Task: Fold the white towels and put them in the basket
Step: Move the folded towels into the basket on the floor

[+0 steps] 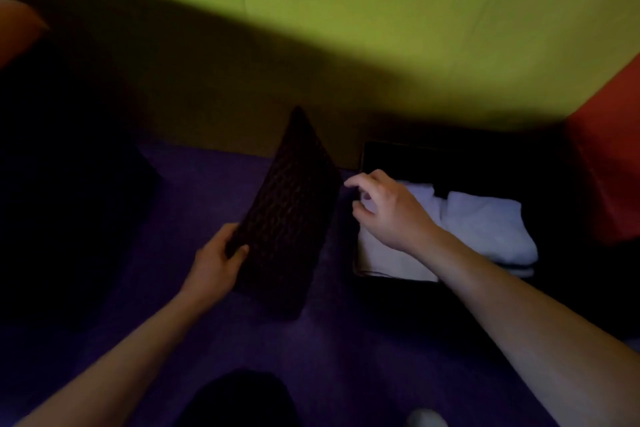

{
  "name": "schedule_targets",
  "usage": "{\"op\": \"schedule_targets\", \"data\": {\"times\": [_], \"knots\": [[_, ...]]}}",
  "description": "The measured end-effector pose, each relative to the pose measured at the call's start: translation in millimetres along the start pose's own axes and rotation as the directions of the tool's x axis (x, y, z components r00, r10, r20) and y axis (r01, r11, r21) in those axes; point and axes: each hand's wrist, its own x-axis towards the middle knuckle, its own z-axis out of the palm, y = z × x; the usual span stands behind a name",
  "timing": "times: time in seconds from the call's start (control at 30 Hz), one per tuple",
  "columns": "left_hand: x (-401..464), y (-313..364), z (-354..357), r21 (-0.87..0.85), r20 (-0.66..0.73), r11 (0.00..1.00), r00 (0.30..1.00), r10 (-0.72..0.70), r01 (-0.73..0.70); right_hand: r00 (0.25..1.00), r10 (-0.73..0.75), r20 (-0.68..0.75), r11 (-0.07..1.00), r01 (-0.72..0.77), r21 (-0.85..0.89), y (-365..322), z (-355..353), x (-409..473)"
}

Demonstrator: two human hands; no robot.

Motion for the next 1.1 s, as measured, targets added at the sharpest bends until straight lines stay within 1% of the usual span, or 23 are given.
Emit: {"op": "schedule_targets", "data": {"times": [0.1,0.17,0.23,0.27,0.3,0.33,0.37,0.4,0.43,0.47,0.5,0.53,0.6,0.67,0.73,0.8,0.83,0.87,0.93,1.0,1.03,1.07,1.1], "knots": [[-20,45,-4,0.059,0.019,0.993,0.995,0.100,-0.101,0.992,0.124,-0.006,0.987,-0.123,0.102,-6,-19,4],[-34,67,-7,0.131,-0.012,0.969,0.977,0.212,-0.209,0.972,0.236,0.005,0.952,-0.233,0.200,-8,-34,6],[-44,84,-9,0.199,-0.067,0.928,0.940,0.334,-0.316,0.929,0.369,0.015,0.879,-0.354,0.318,-9,-50,10],[-48,91,-8,0.229,-0.073,0.902,0.917,0.392,-0.367,0.897,0.441,0.010,0.814,-0.405,0.417,-10,-59,12],[-52,96,-7,0.262,-0.059,0.872,0.895,0.443,-0.414,0.850,0.527,0.007,0.706,-0.443,0.552,-11,-66,15],[-55,103,-4,0.304,-0.030,0.837,0.874,0.486,-0.455,0.785,0.619,0.024,0.549,-0.454,0.702,-13,-77,16],[-58,108,0,0.352,0.004,0.802,0.858,0.514,-0.482,0.717,0.695,0.060,0.373,-0.430,0.822,-13,-87,16],[-61,115,5,0.395,0.027,0.770,0.845,0.535,-0.500,0.658,0.748,0.094,0.214,-0.373,0.903,-12,-99,14],[-63,123,9,0.433,0.040,0.732,0.822,0.568,-0.526,0.610,0.783,0.119,0.088,-0.298,0.950,-8,-112,11],[-64,130,14,0.466,0.052,0.684,0.789,0.612,-0.561,0.572,0.810,0.133,-0.011,-0.213,0.977,-2,-126,6],[-64,137,19,0.490,0.068,0.638,0.755,0.652,-0.594,0.542,0.830,0.135,-0.076,-0.129,0.989,6,-139,0],[-64,143,24,0.507,0.082,0.599,0.726,0.682,-0.620,0.524,0.842,0.129,-0.113,-0.064,0.992,17,-150,-7],[-65,154,39,0.516,0.116,0.553,0.693,0.712,-0.654,0.524,0.844,0.115,-0.133,-0.003,0.991,41,-175,-30],[-65,160,55,0.507,0.165,0.523,0.673,0.721,-0.685,0.524,0.844,0.110,-0.131,0.002,0.991,67,-194,-57],[-68,174,85,0.501,0.210,0.465,0.623,0.753,-0.730,0.512,0.847,0.141,-0.145,-0.034,0.989,102,-212,-99],[-65,180,103,0.503,0.239,0.412,0.580,0.779,-0.760,0.475,0.861,0.183,-0.179,-0.053,0.982,129,-221,-133],[-63,181,108,0.506,0.267,0.387,0.566,0.780,-0.771,0.460,0.864,0.204,-0.196,-0.065,0.978,140,-224,-149],[-60,180,111,0.508,0.313,0.365,0.561,0.766,-0.781,0.449,0.867,0.217,-0.186,-0.113,0.976,149,-226,-163],[-53,173,117,0.540,0.428,0.310,0.573,0.699,-0.782,0.430,0.874,0.225,-0.087,-0.318,0.944,163,-224,-188],[-49,169,125,0.572,0.537,0.269,0.601,0.592,-0.775,0.359,0.916,0.179,0.041,-0.528,0.848,176,-210,-206],[-48,167,130,0.583,0.571,0.265,0.619,0.539,-0.768,0.327,0.935,0.136,0.083,-0.576,0.813,181,-200,-214],[-47,163,136,0.581,0.604,0.284,0.638,0.478,-0.762,0.312,0.945,0.096,0.111,-0.584,0.804,184,-189,-218],[-46,159,143,0.566,0.632,0.336,0.658,0.410,-0.753,0.307,0.950,0.052,0.145,-0.583,0.799,184,-179,-220]]}}
